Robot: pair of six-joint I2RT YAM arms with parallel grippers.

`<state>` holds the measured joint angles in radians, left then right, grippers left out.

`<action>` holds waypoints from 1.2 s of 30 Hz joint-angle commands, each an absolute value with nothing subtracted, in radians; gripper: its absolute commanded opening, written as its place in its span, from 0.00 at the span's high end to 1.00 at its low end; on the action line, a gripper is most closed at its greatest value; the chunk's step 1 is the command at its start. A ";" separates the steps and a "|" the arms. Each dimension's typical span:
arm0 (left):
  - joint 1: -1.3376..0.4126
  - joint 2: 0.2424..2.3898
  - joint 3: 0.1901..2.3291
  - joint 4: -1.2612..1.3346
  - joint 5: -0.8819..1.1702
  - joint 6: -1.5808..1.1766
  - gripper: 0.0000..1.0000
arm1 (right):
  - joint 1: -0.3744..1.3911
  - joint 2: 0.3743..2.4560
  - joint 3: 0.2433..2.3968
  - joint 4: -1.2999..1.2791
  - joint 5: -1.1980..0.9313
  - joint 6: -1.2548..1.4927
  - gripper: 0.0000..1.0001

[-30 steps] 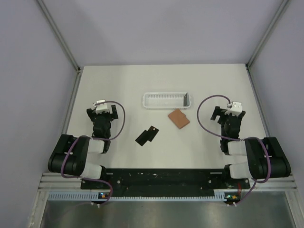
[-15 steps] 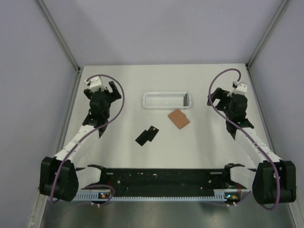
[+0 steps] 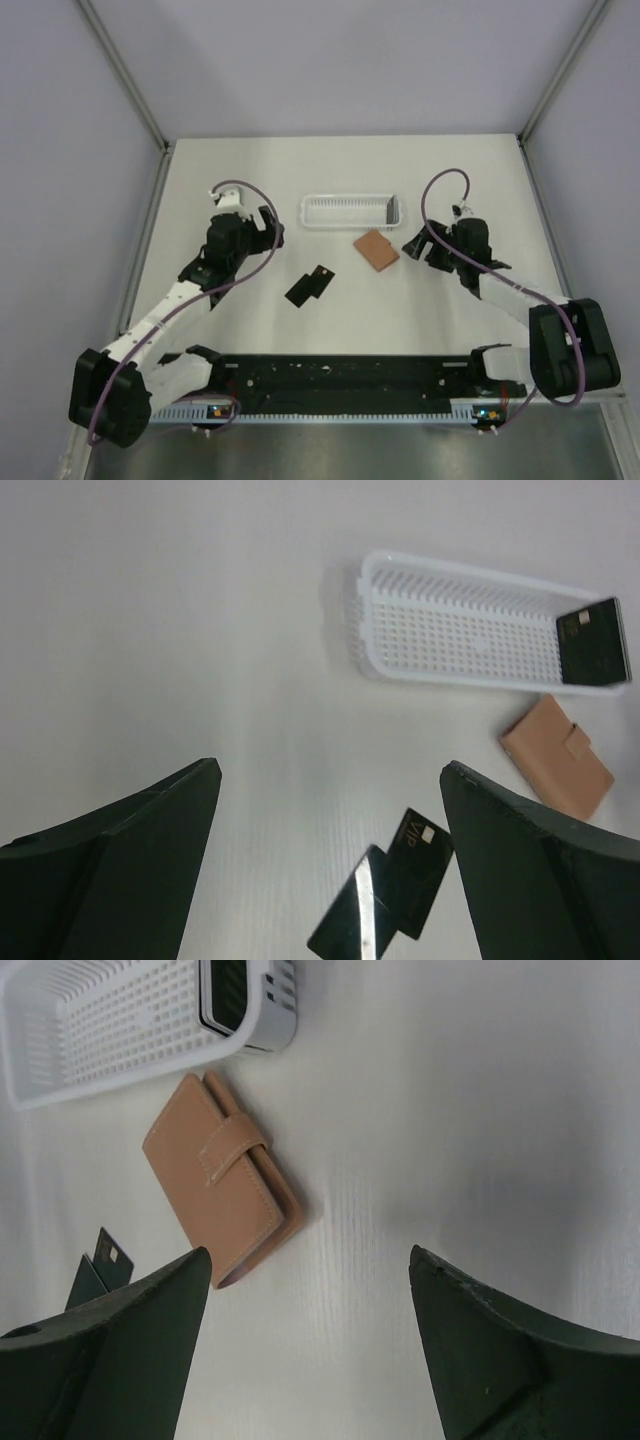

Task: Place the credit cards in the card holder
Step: Open the card holder at the center of the board.

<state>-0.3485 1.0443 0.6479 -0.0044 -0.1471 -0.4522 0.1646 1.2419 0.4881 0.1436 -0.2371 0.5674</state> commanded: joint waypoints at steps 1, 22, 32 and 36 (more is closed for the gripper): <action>-0.469 1.019 0.580 0.024 -0.164 -0.500 0.03 | 0.184 1.325 0.463 0.278 -0.294 0.618 0.22; -0.630 1.130 0.506 0.189 -0.094 -0.580 0.08 | 0.225 1.652 0.587 0.383 -0.393 0.653 0.50; -0.634 1.166 0.517 0.192 -0.071 -0.583 0.09 | 0.279 1.701 0.586 0.416 -0.420 0.658 0.82; -0.635 1.181 0.526 0.192 -0.049 -0.583 0.09 | 0.299 1.691 0.558 0.451 -0.431 0.676 1.00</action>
